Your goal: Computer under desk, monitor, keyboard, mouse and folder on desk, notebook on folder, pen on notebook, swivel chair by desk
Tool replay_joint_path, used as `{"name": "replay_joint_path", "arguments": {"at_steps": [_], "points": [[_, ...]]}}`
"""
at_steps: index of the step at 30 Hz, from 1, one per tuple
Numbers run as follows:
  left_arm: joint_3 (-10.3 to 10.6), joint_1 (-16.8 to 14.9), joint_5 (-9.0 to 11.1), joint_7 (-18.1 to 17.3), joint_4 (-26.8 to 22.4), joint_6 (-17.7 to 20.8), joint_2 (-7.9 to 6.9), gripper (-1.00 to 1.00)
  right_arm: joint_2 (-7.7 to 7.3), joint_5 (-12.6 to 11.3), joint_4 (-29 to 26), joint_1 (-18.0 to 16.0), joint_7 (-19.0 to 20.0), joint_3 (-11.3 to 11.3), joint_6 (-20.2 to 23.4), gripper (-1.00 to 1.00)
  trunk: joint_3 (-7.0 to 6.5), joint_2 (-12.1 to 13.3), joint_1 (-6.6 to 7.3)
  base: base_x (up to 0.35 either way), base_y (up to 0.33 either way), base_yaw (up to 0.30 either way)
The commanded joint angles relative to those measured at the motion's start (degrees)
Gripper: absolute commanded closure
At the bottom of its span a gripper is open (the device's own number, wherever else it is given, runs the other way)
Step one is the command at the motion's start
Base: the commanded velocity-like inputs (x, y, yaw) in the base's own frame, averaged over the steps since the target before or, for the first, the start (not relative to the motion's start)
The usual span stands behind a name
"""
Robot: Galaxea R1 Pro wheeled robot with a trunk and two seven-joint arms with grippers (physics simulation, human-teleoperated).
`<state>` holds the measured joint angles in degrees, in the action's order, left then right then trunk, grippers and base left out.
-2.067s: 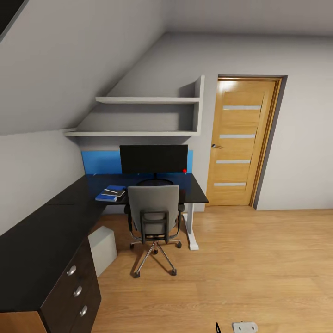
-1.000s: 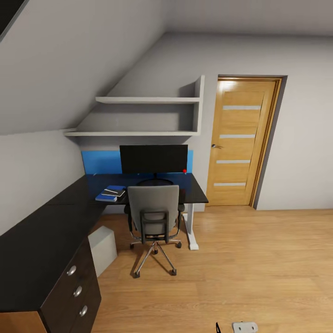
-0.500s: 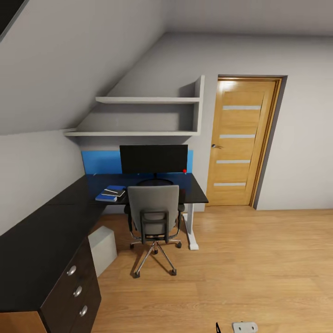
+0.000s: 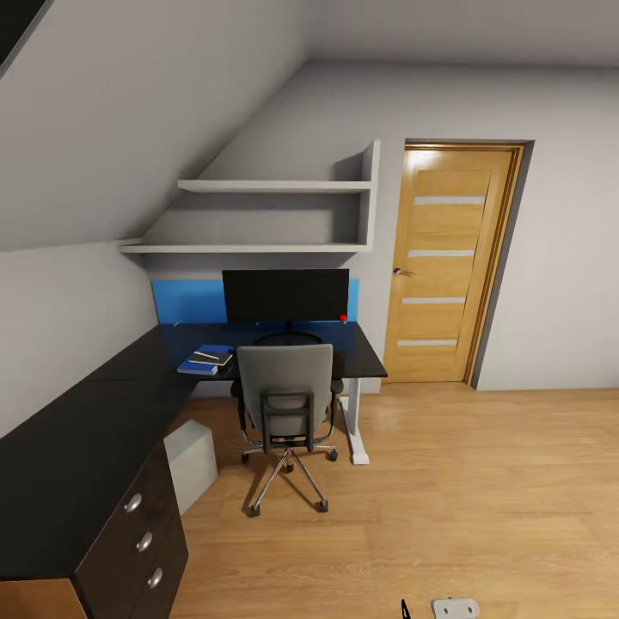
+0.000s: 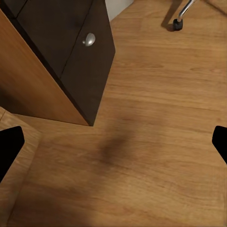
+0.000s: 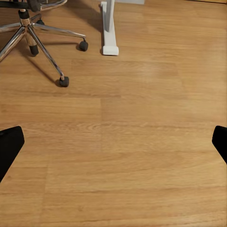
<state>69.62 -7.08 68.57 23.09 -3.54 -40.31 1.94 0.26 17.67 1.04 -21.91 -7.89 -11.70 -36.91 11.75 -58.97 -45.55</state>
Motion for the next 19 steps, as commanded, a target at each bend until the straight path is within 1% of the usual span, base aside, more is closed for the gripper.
{"name": "replay_joint_path", "arguments": {"at_steps": [1,13,19], "points": [[0.5,0.0,0.1,0.6,-0.1,0.0,-0.01,-1.00,0.00,0.6,0.1,-0.1,-0.4,-0.3,-0.2,-1.00,0.08,-0.1,-0.01,0.000,0.000,0.000],[0.3,0.0,0.1,0.5,0.0,0.0,-0.25,-1.00,0.00,0.6,0.1,-0.1,-0.4,-0.3,-0.2,-1.00,0.08,-0.1,-0.01,0.000,0.000,0.000],[0.4,0.0,0.1,0.5,0.0,0.0,-0.14,-1.00,0.00,0.6,0.1,-0.1,-0.4,-0.3,-0.2,-1.00,0.08,-0.1,-0.01,0.000,0.000,0.000]]}}
